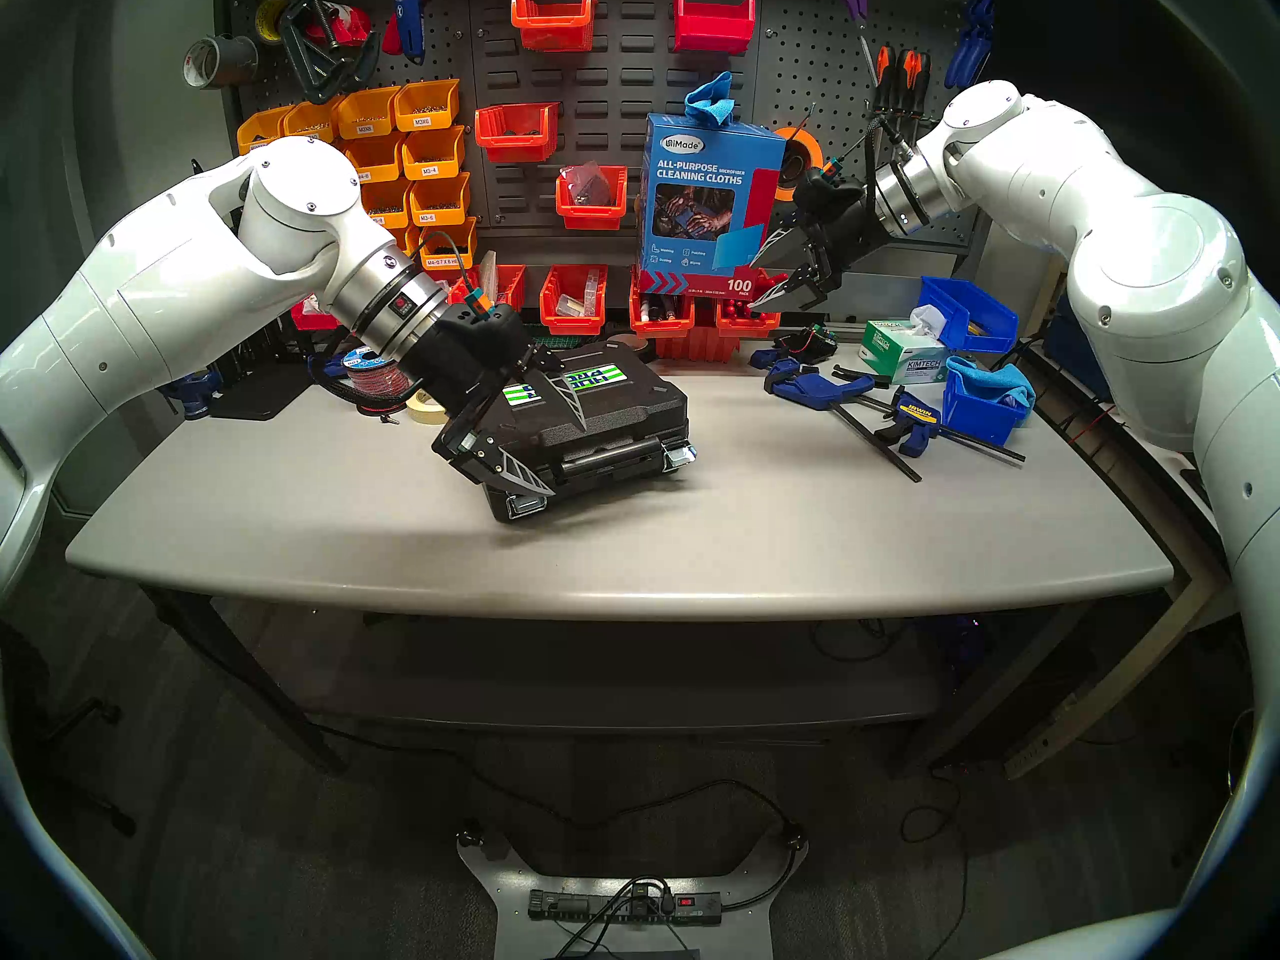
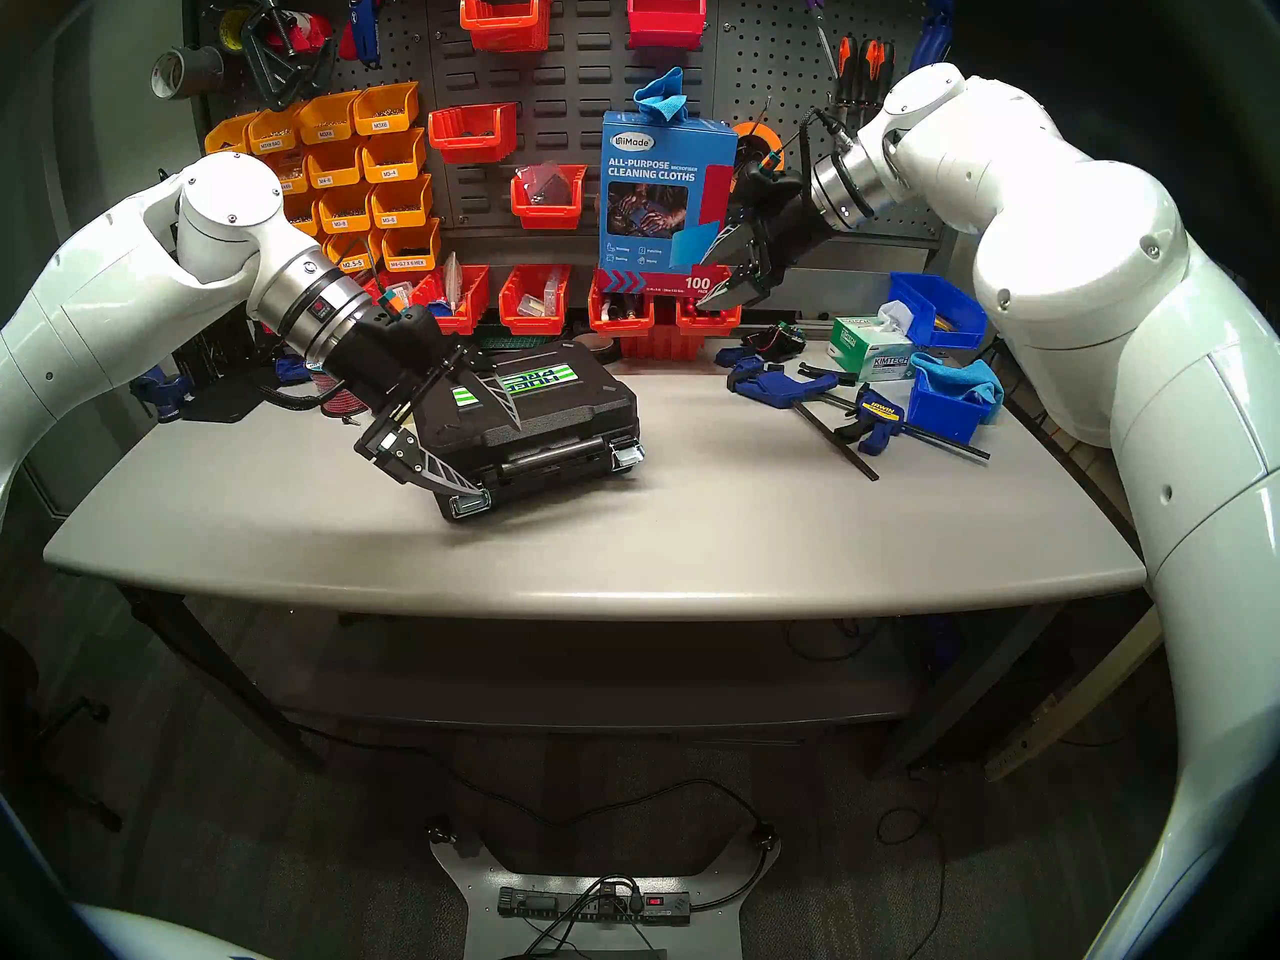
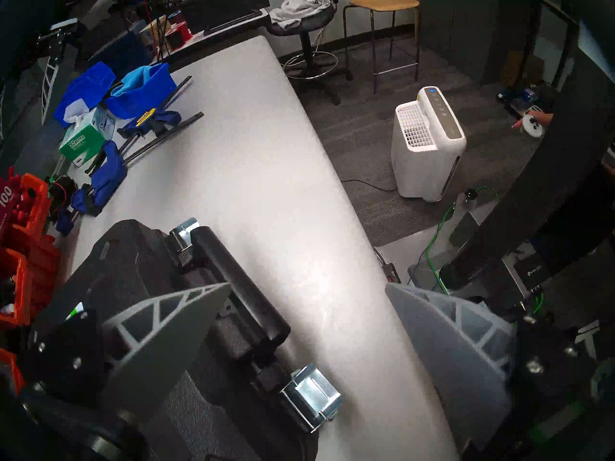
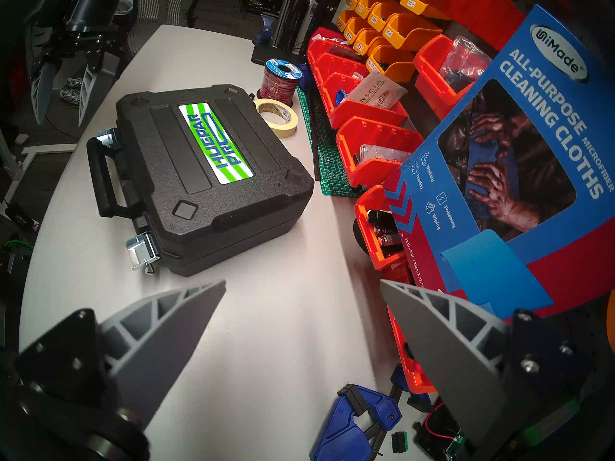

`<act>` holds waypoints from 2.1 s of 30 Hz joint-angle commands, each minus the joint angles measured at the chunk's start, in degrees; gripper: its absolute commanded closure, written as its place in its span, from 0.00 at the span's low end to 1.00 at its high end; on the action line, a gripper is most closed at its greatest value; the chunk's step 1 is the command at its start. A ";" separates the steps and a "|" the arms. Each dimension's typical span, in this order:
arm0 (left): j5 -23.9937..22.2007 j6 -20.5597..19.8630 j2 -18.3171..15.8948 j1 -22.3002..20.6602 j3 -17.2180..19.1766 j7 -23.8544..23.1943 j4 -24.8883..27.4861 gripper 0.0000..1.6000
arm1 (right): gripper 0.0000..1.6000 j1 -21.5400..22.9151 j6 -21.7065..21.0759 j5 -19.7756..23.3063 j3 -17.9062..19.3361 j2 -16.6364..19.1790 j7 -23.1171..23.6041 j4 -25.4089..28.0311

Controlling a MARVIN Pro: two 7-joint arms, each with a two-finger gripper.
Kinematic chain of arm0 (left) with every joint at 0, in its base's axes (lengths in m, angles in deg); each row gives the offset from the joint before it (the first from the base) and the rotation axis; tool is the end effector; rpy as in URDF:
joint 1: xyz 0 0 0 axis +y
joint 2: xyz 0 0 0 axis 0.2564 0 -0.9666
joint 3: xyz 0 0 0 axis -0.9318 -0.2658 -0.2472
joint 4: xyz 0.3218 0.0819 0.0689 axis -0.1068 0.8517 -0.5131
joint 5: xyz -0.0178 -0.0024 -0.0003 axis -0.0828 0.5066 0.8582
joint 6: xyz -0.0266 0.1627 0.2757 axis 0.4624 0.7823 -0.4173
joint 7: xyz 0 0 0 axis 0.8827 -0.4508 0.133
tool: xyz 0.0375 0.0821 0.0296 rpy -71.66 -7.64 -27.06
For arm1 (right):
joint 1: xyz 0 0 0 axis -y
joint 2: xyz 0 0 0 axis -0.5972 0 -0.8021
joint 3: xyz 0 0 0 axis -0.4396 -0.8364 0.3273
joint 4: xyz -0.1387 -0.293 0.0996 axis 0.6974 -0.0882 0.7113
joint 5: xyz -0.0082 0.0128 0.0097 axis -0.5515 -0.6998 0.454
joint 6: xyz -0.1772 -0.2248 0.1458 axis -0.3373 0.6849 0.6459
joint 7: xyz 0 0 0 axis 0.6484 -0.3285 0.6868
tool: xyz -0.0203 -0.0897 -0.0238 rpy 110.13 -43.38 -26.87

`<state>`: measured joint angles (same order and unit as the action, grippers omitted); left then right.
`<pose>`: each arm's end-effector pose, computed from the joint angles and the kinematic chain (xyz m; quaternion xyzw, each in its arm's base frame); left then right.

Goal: Open the tool box

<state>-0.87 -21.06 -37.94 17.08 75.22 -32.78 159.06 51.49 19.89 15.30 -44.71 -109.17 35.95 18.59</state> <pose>0.4950 0.0521 -0.0142 0.5316 -0.7710 0.2864 0.2024 0.6644 -0.0783 0.0751 -0.6444 -0.6454 -0.3931 0.1174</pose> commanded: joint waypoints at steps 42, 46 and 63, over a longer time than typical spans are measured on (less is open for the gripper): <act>15.00 -16.59 4.37 -0.77 -5.26 14.03 8.77 1.00 | 0.00 1.31 0.12 -0.09 0.00 0.11 0.00 -0.19; 15.38 -16.09 3.92 -1.04 -5.20 14.11 8.90 1.00 | 0.00 1.30 0.12 -0.09 0.00 0.11 0.00 -0.19; 15.48 -11.85 1.83 -5.41 -0.67 14.22 7.58 1.00 | 0.00 1.25 0.09 -0.05 0.04 0.11 -0.04 -0.19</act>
<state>14.98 -34.31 -35.31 15.92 70.73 -18.95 167.88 51.50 19.88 15.29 -44.68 -109.11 35.92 18.59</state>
